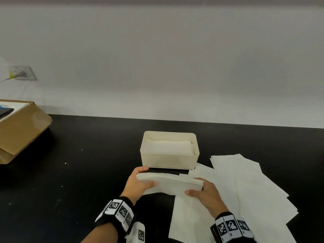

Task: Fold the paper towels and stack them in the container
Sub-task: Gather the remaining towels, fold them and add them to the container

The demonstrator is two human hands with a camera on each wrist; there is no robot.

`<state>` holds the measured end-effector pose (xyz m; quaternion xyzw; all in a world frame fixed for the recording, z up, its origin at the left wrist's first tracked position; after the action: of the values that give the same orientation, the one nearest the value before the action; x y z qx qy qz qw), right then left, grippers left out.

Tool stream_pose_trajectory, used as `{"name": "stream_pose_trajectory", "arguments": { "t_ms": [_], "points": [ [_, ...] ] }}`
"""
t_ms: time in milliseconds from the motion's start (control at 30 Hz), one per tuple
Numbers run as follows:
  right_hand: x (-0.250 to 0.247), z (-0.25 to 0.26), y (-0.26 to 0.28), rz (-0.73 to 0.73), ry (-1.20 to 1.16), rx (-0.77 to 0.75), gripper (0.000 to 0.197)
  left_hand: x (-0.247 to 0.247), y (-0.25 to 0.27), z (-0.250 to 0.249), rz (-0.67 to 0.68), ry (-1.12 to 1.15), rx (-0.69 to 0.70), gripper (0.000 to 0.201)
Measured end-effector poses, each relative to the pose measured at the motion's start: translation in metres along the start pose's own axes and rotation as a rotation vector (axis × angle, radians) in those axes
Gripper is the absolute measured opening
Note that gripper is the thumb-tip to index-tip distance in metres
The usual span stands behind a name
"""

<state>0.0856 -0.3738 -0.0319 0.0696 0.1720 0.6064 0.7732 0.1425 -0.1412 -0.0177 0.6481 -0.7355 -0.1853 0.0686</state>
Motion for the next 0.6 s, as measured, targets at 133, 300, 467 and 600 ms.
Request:
{"name": "stream_pose_trajectory", "arguments": {
  "t_ms": [133, 300, 467, 600],
  "points": [
    [0.007, 0.003, 0.002, 0.028, 0.040, 0.001, 0.035, 0.001, -0.001, -0.001, -0.027, 0.007, -0.006, 0.073],
    [0.002, 0.001, 0.003, 0.018, 0.025, 0.020, 0.031, -0.001, -0.003, 0.003, 0.003, -0.139, -0.059, 0.078],
    [-0.006, 0.008, 0.007, -0.057, -0.029, -0.011, 0.022, 0.000, 0.001, -0.006, 0.092, -0.104, 0.034, 0.038],
    [-0.008, 0.001, 0.010, -0.055, 0.022, 0.052, 0.029, -0.001, 0.005, 0.002, 0.144, -0.158, -0.010, 0.034]
  ]
}}
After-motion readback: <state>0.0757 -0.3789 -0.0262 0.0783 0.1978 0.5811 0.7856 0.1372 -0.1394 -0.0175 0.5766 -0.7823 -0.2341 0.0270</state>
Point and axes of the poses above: each hand's wrist, its own y-axis away from the middle knuckle, its own x-axis out of the palm, z = x × y, the point moved 4 cm from there along -y, towards the middle knuckle, and after that the axes turned 2 degrees about -z, right-handed, at the moved point
